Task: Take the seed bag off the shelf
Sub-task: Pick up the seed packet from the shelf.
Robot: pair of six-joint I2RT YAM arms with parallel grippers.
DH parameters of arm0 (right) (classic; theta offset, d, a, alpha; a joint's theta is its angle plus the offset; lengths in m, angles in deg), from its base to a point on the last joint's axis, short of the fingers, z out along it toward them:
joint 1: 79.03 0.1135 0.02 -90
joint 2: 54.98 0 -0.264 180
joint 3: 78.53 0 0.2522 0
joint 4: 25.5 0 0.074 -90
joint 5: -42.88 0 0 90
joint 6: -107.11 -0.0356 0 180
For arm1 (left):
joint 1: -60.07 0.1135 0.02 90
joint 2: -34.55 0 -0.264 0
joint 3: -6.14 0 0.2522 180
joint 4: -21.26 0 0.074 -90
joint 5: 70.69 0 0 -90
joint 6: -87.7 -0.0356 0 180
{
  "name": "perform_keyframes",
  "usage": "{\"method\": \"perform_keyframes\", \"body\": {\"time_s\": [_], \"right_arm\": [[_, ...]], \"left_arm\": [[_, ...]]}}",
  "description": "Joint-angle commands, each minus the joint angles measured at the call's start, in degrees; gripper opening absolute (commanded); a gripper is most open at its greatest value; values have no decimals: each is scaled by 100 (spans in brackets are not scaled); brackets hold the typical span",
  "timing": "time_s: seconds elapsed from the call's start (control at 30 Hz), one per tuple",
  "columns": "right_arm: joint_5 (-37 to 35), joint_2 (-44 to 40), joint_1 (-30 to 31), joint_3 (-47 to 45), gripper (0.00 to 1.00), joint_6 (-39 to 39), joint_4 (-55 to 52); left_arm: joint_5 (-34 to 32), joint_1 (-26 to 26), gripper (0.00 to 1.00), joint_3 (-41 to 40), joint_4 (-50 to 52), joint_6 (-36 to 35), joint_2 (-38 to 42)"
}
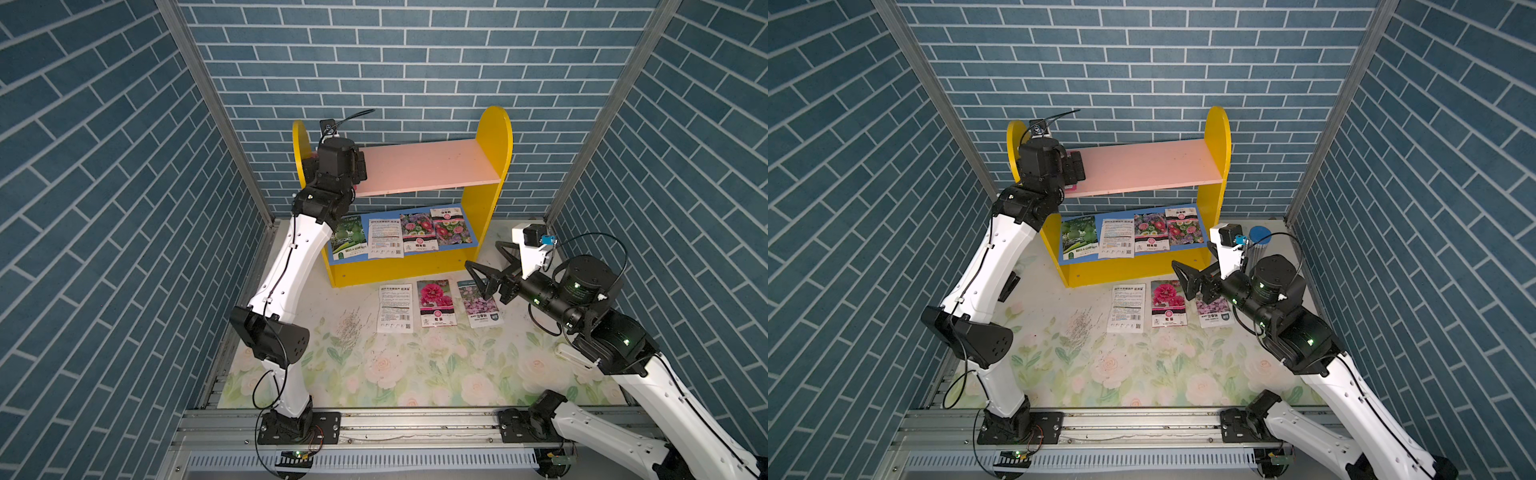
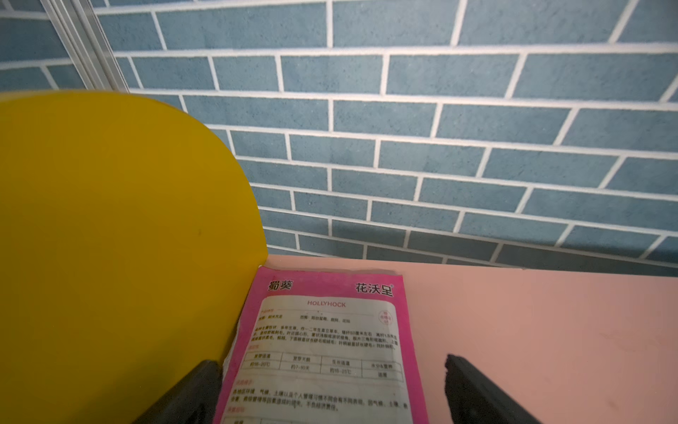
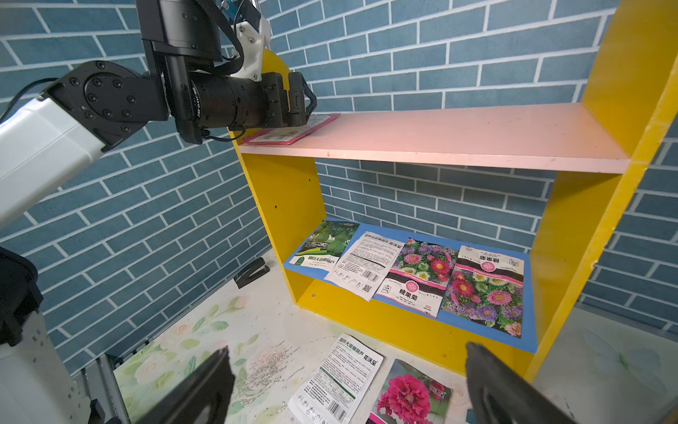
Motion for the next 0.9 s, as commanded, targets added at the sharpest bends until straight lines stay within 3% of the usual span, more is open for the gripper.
{"method": "perform_keyframes", "body": {"time_s": [0.0, 0.5, 0.87], "right_arm": [[-110, -13, 5, 5, 99, 171, -53], [-96, -82, 8, -149, 99, 119, 70], [-96, -188, 8, -267, 99, 102, 100]], "left_arm": [[-43, 132, 100, 20, 120, 111, -61], [773, 11, 100, -221, 897, 742, 59], [1382, -565, 100, -57, 1346, 1475, 169]]}}
